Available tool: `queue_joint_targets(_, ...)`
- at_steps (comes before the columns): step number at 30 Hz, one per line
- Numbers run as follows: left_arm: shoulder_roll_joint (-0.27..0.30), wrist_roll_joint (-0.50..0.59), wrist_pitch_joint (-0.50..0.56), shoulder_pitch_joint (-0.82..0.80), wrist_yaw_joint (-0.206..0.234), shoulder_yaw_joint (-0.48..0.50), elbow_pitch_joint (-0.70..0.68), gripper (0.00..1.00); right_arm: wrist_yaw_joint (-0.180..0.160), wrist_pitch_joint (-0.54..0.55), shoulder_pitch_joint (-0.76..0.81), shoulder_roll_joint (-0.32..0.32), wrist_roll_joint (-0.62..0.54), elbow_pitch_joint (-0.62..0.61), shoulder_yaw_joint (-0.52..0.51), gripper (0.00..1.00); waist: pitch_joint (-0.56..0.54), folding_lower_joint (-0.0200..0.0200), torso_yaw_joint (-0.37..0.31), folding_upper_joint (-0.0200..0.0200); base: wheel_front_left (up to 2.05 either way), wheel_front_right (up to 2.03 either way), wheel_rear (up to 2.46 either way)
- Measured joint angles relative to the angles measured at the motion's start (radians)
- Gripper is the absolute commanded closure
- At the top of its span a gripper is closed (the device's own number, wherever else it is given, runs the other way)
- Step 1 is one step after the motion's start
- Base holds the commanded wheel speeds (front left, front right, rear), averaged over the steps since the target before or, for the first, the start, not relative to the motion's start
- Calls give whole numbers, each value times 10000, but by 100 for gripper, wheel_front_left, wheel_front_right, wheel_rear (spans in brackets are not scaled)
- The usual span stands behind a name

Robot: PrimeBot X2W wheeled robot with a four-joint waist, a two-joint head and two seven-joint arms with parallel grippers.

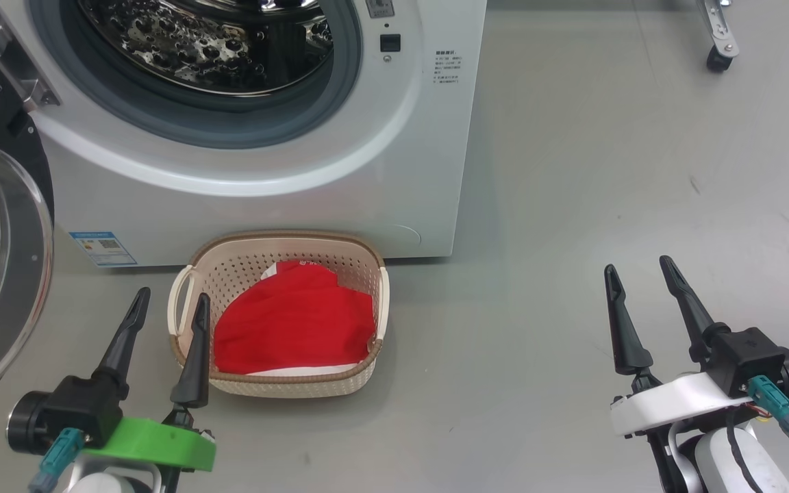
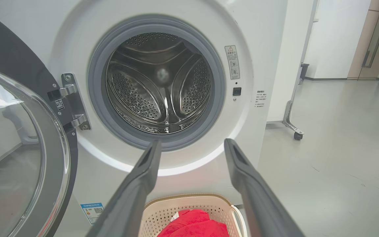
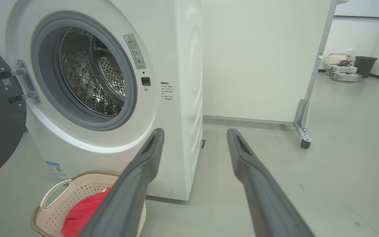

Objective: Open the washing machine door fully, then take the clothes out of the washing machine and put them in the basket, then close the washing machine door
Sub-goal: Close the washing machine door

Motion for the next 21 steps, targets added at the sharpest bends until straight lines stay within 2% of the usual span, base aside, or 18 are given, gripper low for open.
queue_joint_targets(11, 0, 40, 0, 23, 0, 4, -40, 0, -56, 0, 4, -2, 0, 4, 6, 0, -5, 0, 15, 0, -60, 60, 0)
queue_joint_targets(21, -2, 73, 0, 76, 0, 4, -73, 0, -56, 0, 4, -2, 17, 23, 15, 0, -55, 0, 13, 0, -19, 19, 0)
